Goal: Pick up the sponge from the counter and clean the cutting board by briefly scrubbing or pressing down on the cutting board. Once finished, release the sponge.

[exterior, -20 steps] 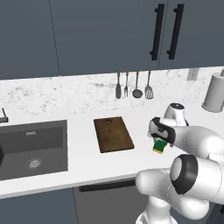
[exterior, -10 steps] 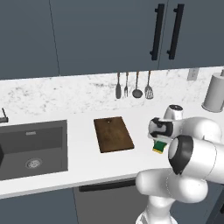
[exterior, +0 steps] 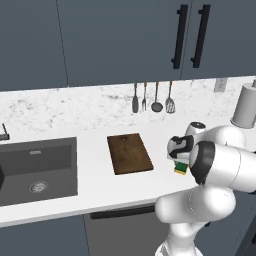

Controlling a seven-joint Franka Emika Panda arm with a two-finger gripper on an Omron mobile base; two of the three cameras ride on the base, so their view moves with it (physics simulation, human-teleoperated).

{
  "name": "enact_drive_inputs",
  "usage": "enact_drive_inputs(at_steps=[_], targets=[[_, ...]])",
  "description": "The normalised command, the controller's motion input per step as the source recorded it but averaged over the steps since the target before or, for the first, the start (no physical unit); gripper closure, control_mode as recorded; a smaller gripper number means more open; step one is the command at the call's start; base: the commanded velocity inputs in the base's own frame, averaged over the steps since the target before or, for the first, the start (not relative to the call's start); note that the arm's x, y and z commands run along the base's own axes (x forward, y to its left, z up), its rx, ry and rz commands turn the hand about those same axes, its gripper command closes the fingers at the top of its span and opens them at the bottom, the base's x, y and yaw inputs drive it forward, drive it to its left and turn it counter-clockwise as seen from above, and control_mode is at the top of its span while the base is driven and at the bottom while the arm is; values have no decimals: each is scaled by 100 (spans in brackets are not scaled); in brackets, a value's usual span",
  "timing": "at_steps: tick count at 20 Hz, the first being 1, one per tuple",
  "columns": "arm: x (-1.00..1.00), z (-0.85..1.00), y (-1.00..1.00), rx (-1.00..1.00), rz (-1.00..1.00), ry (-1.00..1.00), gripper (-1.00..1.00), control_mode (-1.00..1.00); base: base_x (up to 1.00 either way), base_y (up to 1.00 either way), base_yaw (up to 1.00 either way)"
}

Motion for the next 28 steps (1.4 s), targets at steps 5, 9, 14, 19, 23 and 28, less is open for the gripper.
enact_drive_inputs(at_steps=[5, 9, 14, 19, 23, 28], targets=[[0, -12, 0, 0, 1, 0, -100, -100, 0, 0, 0], [0, 0, 0, 0, 7, 0, -100, -100, 0, 0, 0], [0, 0, 0, 0, 9, 0, -100, -100, 0, 0, 0], [0, 0, 0, 0, 9, 0, -100, -100, 0, 0, 0], [0, 0, 0, 0, 10, 0, -100, -100, 0, 0, 0], [11, 0, 0, 0, 8, 0, -100, -100, 0, 0, 0]])
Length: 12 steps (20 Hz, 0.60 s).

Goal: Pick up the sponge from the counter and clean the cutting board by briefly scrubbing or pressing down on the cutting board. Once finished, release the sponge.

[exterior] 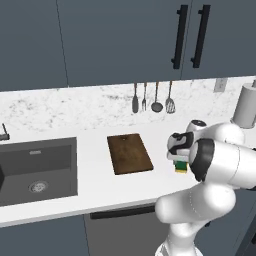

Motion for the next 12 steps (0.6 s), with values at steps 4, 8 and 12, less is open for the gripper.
enact_drive_inputs(at_steps=[4, 8, 12], targets=[[29, -6, 1, -6, 2, 0, -100, -100, 0, 0, 0], [22, -34, 5, -10, 0, 1, -100, -100, 0, 0, 0], [-39, -92, 0, -6, 0, 0, -100, -100, 0, 0, 0]])
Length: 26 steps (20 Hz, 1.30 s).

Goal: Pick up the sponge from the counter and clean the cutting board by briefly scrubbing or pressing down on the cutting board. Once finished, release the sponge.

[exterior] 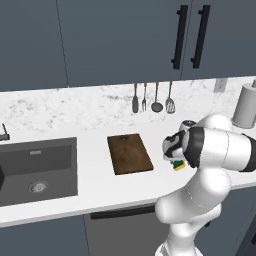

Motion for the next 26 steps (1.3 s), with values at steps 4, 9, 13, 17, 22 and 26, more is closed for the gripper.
enact_drive_inputs(at_steps=[4, 9, 13, 17, 22, 26], targets=[[-80, -100, -2, 1, 0, -2, 100, -100, 0, 0, 0], [-75, -77, -20, 20, -2, -7, 100, -100, 0, 0, 0], [-63, -38, -13, 40, 0, -5, 100, -100, 0, 0, 0], [-24, 0, 35, 37, 0, -7, 100, -100, 0, 0, 0], [2, 14, 99, 21, 2, -11, 100, -100, 0, 0, 0], [26, 48, 100, -2, 4, -12, 100, -100, 0, 0, 0]])
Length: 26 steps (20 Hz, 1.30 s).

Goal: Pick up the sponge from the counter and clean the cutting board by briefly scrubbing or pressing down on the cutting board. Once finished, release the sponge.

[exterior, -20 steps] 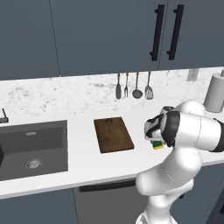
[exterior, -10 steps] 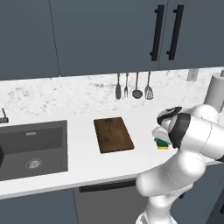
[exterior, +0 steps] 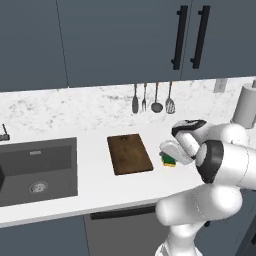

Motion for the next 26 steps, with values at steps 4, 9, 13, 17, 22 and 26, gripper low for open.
enact_drive_inputs(at_steps=[4, 9, 13, 17, 22, 26], targets=[[33, 77, 100, -15, 0, -8, 100, -100, 0, 0, 0], [66, 42, 100, -10, 0, 15, 100, -100, 0, 0, 0], [83, 0, 100, -5, 0, 19, 100, -100, 0, 0, 0], [80, -1, 56, 0, 1, 10, 100, -100, 0, 0, 0], [55, -25, 18, 0, 2, -3, 100, -100, 0, 0, 0], [19, -81, 0, 0, 0, -12, 100, -100, 0, 0, 0]])
